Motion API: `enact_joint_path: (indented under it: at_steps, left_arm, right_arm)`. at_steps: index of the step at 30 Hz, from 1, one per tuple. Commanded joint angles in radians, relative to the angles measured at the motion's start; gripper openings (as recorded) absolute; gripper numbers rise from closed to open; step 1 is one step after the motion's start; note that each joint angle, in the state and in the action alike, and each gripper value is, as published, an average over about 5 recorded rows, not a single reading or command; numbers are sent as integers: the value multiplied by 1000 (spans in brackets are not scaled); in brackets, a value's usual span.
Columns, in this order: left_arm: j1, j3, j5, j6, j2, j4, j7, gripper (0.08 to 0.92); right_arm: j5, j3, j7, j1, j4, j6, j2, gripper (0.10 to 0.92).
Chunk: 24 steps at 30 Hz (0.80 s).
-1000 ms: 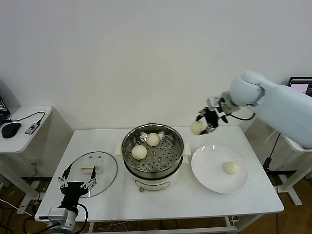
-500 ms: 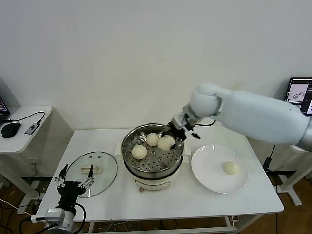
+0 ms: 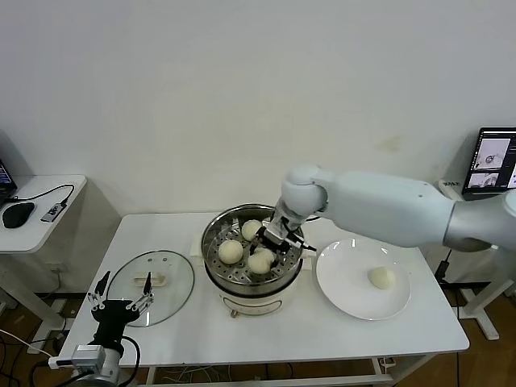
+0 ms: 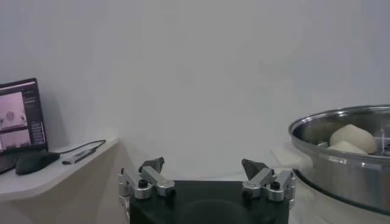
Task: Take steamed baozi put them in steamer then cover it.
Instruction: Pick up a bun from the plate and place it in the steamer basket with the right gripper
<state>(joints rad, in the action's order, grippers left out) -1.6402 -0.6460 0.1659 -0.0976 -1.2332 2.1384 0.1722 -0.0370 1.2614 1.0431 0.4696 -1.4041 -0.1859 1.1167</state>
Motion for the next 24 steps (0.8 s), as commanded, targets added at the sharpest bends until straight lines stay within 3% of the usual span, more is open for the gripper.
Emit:
enact_joint_path:
  at_steps: [1,7,13,20,24]
  left_arm:
    - [2,4,0,1,-3,-6,0,823]
    - [1,4,-1,0,-1,-5,-2,823]
    - [0,2,-1,0,1,0,-2,823]
    - [2,5,-2,-1,9,3,-4,823]
    - [5,6,-2,-2,17,7,-4,823]
  right_arm:
    - [53,17,2,-26,22,-74,37,585]
    - [54,-1,-28,-32,28,-79,26,612]
    - [35,-48,-36,14,27,-45,-18,766]
    - [-31,-103,-60,73,17,152,-135,822]
    - [-134,-113,-41,107,-37,371,-234,823]
